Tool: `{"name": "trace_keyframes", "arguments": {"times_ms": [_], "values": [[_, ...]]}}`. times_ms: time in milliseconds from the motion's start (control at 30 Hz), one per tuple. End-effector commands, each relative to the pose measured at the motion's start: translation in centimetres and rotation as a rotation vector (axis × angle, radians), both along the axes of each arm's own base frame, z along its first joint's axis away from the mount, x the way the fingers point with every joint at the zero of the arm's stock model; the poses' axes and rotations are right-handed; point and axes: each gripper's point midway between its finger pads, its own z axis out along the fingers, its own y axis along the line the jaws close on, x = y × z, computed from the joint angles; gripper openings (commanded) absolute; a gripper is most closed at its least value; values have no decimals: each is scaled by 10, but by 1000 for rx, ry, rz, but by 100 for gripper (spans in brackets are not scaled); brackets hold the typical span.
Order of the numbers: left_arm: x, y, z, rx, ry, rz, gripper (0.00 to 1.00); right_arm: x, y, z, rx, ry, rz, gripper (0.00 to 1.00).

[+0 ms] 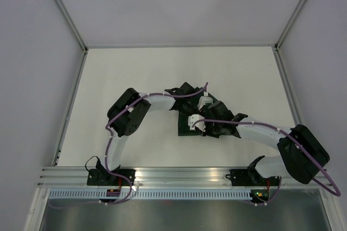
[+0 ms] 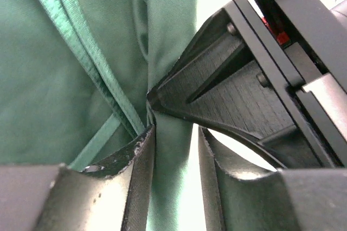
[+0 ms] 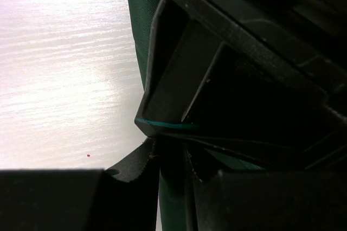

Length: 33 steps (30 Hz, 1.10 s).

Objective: Fold the napkin, place the utensils inside, and roll it up
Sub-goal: Roll the napkin with the utensil

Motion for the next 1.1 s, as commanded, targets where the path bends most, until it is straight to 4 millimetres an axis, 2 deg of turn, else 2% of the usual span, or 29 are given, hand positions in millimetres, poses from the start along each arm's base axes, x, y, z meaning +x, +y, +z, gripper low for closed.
{"name": "trace_keyframes", "arguments": {"times_ms": [0,333,367,400,433,500,567,633,700,733,800,833,900,933,967,1033,1067], "values": [[26,8,7,39,-101,111,43,-5,3,0,2,55,0,20],[69,25,56,-48,-234,336,43,-4,-1,0,65,209,-13,17],[77,26,62,-58,-267,370,43,-3,-2,3,70,229,-16,17],[79,32,58,-37,-289,402,43,-4,0,5,94,252,0,17],[84,33,73,-72,-339,428,43,-1,-5,2,96,282,-20,17],[93,40,76,-74,-404,499,43,-1,-5,4,115,346,-6,17],[98,44,93,-110,-467,544,42,2,-8,9,130,397,-12,16],[103,52,96,-121,-528,597,41,0,-9,7,163,463,4,16],[109,60,109,-142,-598,659,41,-1,-11,12,178,528,9,16],[107,65,105,-149,-618,676,41,-1,-14,7,181,570,2,16],[102,73,108,-162,-672,696,41,-2,-16,10,198,621,26,16],[101,72,114,-181,-709,701,42,-4,-19,4,199,664,19,15],[94,69,114,-171,-793,672,43,-3,-20,8,215,705,37,15],[90,67,112,-158,-826,655,43,-4,-22,2,219,750,26,15],[78,58,110,-151,-887,593,43,-3,-22,6,224,776,29,15],[74,52,101,-93,-976,563,44,-2,-24,1,245,826,35,15],[60,42,94,-73,-1033,485,44,0,-24,5,248,852,34,15]]}}
